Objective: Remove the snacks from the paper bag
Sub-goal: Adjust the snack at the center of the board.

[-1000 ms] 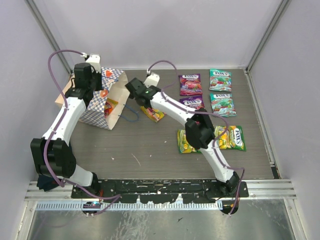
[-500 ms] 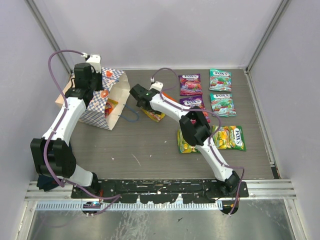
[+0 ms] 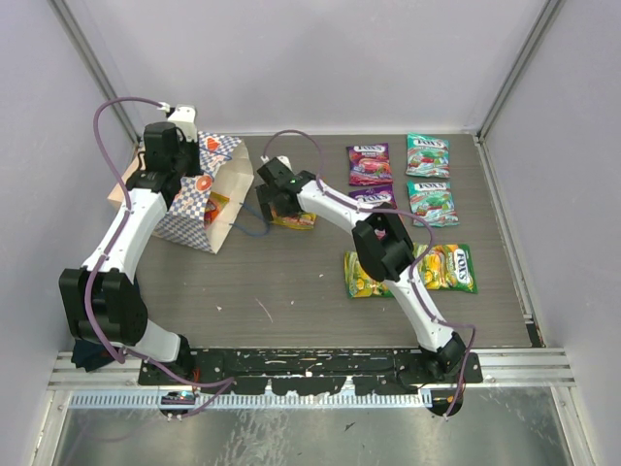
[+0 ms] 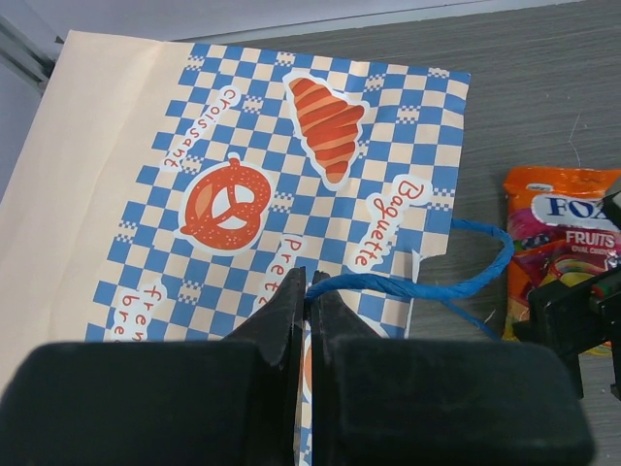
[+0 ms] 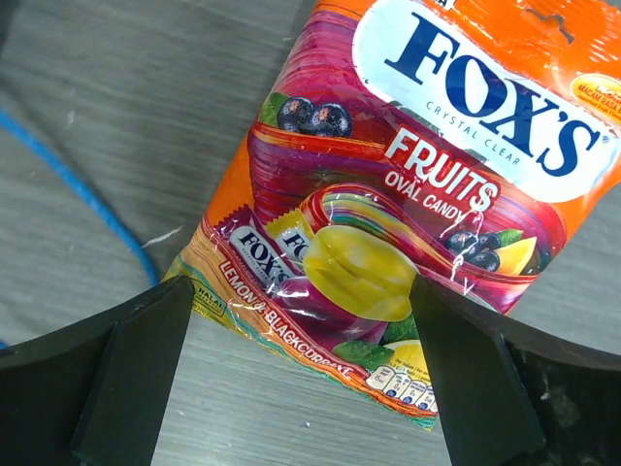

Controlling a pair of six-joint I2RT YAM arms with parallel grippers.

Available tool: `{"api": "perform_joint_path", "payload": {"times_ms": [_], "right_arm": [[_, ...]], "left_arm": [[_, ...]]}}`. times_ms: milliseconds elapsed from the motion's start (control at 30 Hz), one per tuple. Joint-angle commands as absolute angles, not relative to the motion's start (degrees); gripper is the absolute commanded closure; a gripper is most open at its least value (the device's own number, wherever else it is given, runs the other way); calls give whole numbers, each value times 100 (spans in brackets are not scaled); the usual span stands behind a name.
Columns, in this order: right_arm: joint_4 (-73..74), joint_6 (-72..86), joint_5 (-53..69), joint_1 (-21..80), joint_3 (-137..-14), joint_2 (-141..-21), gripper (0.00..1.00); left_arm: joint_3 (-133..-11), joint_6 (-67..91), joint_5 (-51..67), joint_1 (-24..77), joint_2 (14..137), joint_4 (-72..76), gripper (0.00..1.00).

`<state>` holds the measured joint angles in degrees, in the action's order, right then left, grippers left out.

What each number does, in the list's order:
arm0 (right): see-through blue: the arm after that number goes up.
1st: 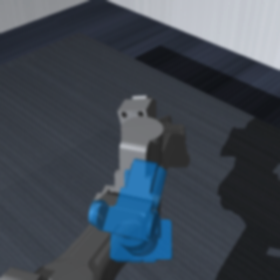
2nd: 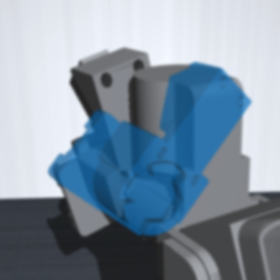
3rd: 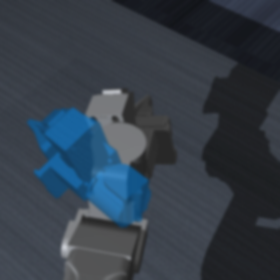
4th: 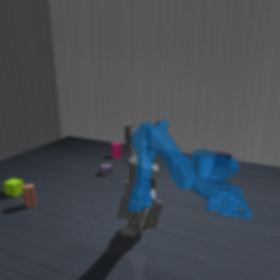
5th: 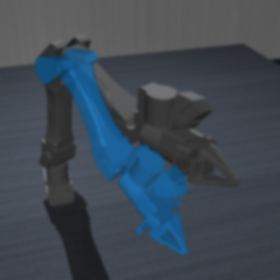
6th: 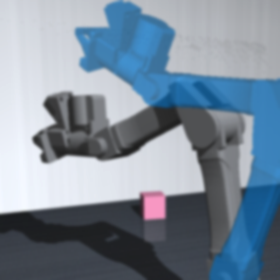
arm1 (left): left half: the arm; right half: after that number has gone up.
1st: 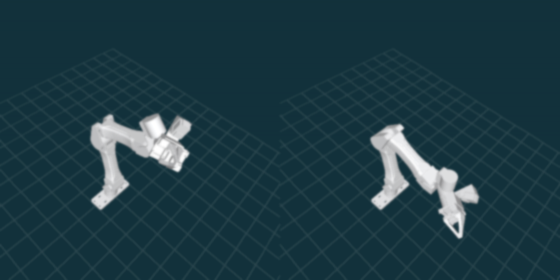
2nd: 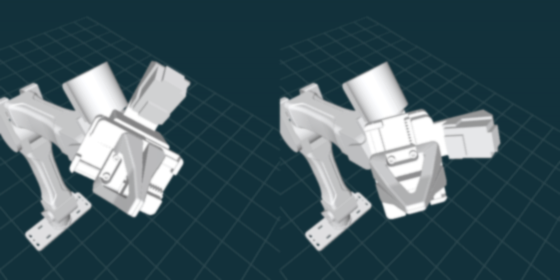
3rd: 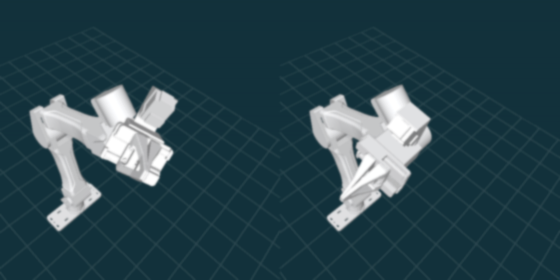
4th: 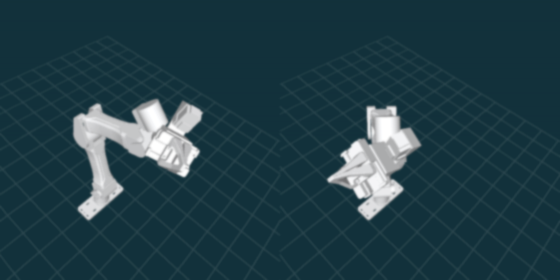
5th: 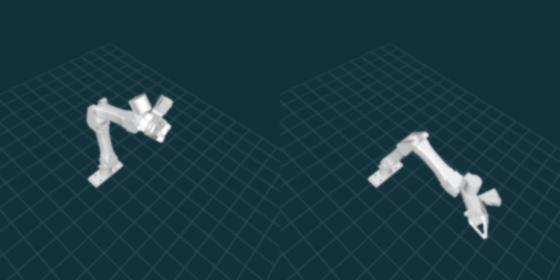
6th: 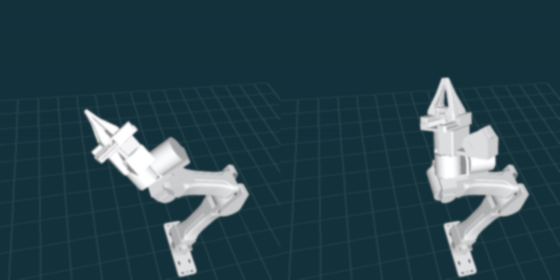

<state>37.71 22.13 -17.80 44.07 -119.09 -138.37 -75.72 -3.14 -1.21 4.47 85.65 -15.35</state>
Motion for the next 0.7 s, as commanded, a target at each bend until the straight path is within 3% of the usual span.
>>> {"api": "perform_joint_path", "payload": {"times_ms": [0,233,667], "right_arm": [[4103,620,-312,4363,-12152,-14250,0],[4165,123,-208,4022,-12242,-14139,0],[4330,-1058,228,3342,-13770,-15111,0]], "left_arm": [[-7714,-197,-3,404,8517,-1344,100],[-7726,-131,100,405,8510,-1379,100],[-7768,-75,158,424,8540,-1402,100]]}}
